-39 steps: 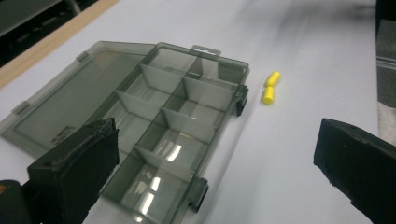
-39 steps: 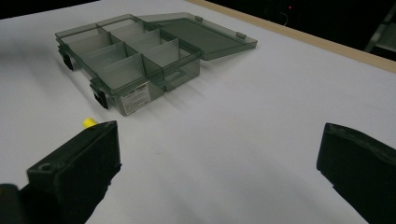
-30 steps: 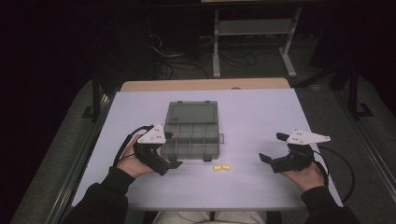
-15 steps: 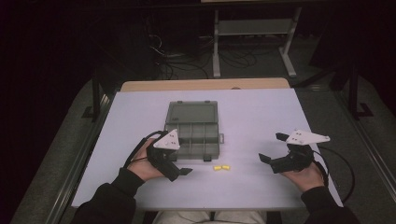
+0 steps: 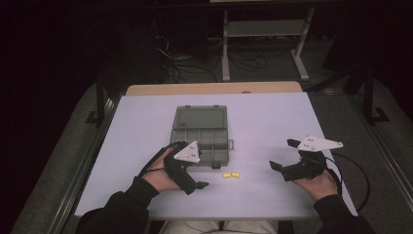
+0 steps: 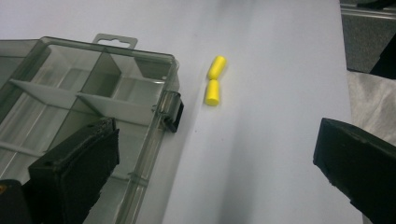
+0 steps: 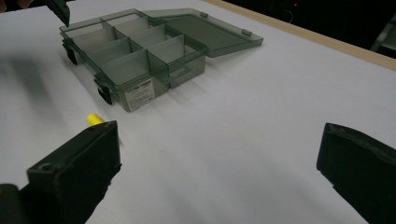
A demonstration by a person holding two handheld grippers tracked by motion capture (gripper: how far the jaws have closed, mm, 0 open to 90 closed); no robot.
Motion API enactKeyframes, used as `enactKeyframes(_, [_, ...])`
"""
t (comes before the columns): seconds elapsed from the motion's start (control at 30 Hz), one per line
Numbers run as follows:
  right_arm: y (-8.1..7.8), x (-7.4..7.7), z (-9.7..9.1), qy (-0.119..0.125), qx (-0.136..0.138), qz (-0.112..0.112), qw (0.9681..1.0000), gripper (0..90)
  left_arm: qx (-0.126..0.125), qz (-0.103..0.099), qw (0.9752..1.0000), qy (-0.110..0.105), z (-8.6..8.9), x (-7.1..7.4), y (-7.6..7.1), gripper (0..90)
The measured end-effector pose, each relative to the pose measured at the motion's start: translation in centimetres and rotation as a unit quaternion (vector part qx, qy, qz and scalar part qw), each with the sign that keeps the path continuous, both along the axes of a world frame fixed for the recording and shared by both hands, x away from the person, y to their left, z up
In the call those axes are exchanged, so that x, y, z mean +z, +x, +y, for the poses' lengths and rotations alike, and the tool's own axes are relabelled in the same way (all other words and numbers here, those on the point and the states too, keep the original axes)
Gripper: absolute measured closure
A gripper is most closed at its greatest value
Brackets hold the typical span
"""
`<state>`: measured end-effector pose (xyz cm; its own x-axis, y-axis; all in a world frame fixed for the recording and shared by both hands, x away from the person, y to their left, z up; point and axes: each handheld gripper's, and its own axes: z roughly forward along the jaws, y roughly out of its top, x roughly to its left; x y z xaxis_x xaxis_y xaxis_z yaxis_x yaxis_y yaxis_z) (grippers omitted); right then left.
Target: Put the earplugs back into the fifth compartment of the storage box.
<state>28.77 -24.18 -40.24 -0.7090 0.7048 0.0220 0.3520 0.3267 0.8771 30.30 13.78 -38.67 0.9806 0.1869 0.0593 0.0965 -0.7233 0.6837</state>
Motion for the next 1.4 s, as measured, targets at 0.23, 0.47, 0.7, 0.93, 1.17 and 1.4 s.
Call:
enactKeyframes(0.23, [0.0,0.0,0.0,0.000,0.001,0.001,1.0000,0.0,-0.016,0.006,0.9998,-0.002,-1.3,-0.2,0.1,6.2])
enactKeyframes(0.47, [0.0,0.0,0.1,-0.001,0.004,0.001,1.0000,0.0,-0.032,0.012,0.9994,0.009,-2.6,-0.5,0.2,11.3])
enactKeyframes(0.7, [0.0,0.0,0.1,0.000,0.004,0.001,1.0000,0.0,-0.041,0.017,0.9988,0.021,-3.6,-0.9,0.3,14.1])
enactKeyframes(0.93, [0.0,0.0,0.1,-0.001,0.006,0.001,1.0000,0.0,-0.054,0.021,0.9981,0.021,-4.3,-1.1,0.4,22.4])
enactKeyframes(1.17, [0.0,0.0,0.2,-0.003,0.007,0.001,1.0000,0.0,-0.062,0.025,0.9973,0.030,-5.1,-1.4,0.5,29.2])
enactKeyframes(1.4, [0.0,0.0,0.2,-0.002,0.007,0.001,1.0000,0.0,-0.065,0.028,0.9966,0.043,-6.1,-2.1,0.8,35.3])
